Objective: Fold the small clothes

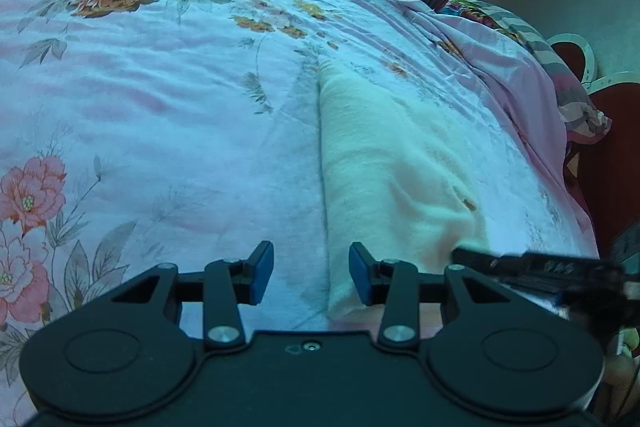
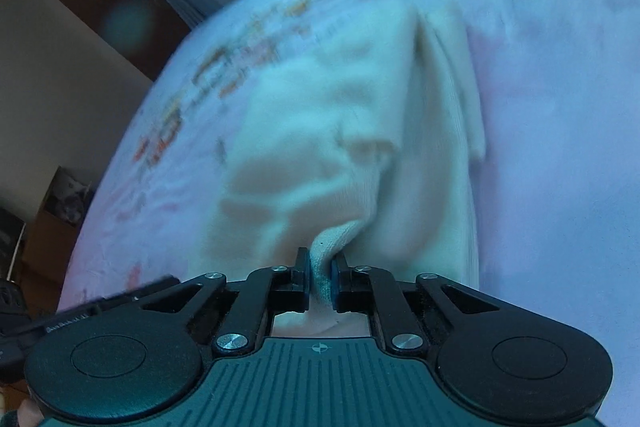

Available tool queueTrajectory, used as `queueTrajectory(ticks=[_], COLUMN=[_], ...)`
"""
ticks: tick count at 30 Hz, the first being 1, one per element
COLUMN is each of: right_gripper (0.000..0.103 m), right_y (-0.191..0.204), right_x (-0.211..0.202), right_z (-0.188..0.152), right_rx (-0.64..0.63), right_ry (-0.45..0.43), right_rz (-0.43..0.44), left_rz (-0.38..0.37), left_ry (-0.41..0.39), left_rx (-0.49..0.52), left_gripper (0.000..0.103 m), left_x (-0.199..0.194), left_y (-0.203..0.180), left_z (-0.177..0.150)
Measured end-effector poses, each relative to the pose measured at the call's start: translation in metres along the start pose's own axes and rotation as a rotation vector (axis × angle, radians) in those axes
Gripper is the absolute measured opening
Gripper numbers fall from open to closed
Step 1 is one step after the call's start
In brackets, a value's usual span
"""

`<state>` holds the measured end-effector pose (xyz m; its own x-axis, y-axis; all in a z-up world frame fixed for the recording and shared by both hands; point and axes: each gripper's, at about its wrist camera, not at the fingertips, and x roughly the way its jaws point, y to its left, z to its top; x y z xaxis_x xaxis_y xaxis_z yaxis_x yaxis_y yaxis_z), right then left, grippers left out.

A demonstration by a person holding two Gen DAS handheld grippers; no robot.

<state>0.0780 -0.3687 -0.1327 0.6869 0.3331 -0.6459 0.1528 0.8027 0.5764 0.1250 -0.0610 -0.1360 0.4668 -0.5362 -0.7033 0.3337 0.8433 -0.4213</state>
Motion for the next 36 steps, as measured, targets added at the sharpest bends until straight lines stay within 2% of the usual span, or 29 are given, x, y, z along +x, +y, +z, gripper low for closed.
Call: queueTrajectory(ticks=[2, 5, 7, 9, 10, 13, 14, 16, 18, 19, 22, 24, 26, 27, 28, 29, 32, 36], right_gripper=[0.008, 0.008, 0.008, 0.008, 0.008, 0.01, 0.014, 0.024, 0.055, 0.057, 0.057, 0.057, 0.056, 0.038, 0.025, 0.018, 0.008, 0.006], right_y=[0.014, 0.018, 0.008, -0.007, -0.009, -0.014, -0.016, -0.019, -0.024, -0.029, -0.036, -0.045, -0.055, -0.056, -0.054, -0.048, -0.033, -0.01], right_x=[-0.02, -0.049, -0.045, -0.023, -0.013, -0.025, -0.029, -0.032, -0.023, -0.019, 0.001, 0.014, 0.021, 0.026, 0.033, 0.036, 0.028, -0.003], right_z=[0.006, 0.004, -0.011, -0.029, -0.034, -0.023, -0.015, 0.001, 0.02, 0.027, 0.046, 0.056, 0.062, 0.066, 0.069, 0.07, 0.069, 0.061], right_rx=[-0.087, -0.142, -0.14, -0.123, -0.124, -0.064, -0.035, -0.017, 0.027, 0.05, 0.067, 0.121, 0.19, 0.202, 0.196, 0.169, 0.061, -0.127], right_ry=[-0.076, -0.16, -0.12, -0.001, 0.048, -0.024, -0.05, -0.09, -0.094, -0.103, -0.088, -0.106, -0.151, -0.153, -0.137, -0.134, -0.176, -0.315], right_rz=[-0.048, -0.088, -0.131, -0.174, -0.168, -0.118, -0.087, -0.079, -0.07, -0.057, -0.1, -0.106, -0.087, -0.071, -0.064, -0.079, -0.12, -0.259], left_rz=[-0.005, -0.019, -0.034, -0.041, -0.042, -0.04, -0.039, -0.042, -0.035, -0.032, -0.026, -0.019, -0.016, -0.014, -0.013, -0.012, -0.013, -0.026], left_ry=[-0.011, -0.025, -0.021, -0.006, 0.003, 0.016, 0.016, 0.017, 0.014, 0.016, 0.036, 0.041, 0.044, 0.047, 0.052, 0.054, 0.057, 0.063], left_rx=[0.019, 0.044, 0.056, 0.073, 0.076, 0.085, 0.09, 0.1, 0.112, 0.117, 0.121, 0.123, 0.122, 0.119, 0.119, 0.119, 0.125, 0.123], left_gripper=[0.039, 0.042, 0.044, 0.044, 0.044, 0.044, 0.044, 0.044, 0.044, 0.044, 0.044, 0.044, 0.048, 0.049, 0.049, 0.049, 0.049, 0.05], left_x=[0.0, 0.003, 0.008, 0.015, 0.018, 0.023, 0.024, 0.026, 0.029, 0.032, 0.04, 0.044, 0.045, 0.047, 0.048, 0.049, 0.052, 0.057], left_y=[-0.006, -0.019, -0.026, -0.034, -0.036, -0.04, -0.04, -0.043, -0.046, -0.047, -0.049, -0.049, -0.048, -0.047, -0.047, -0.046, -0.046, -0.048], left_z=[0.003, 0.006, 0.005, 0.003, 0.001, 0.0, 0.001, 0.003, 0.005, 0.005, 0.004, 0.003, 0.003, 0.003, 0.003, 0.003, 0.003, 0.003])
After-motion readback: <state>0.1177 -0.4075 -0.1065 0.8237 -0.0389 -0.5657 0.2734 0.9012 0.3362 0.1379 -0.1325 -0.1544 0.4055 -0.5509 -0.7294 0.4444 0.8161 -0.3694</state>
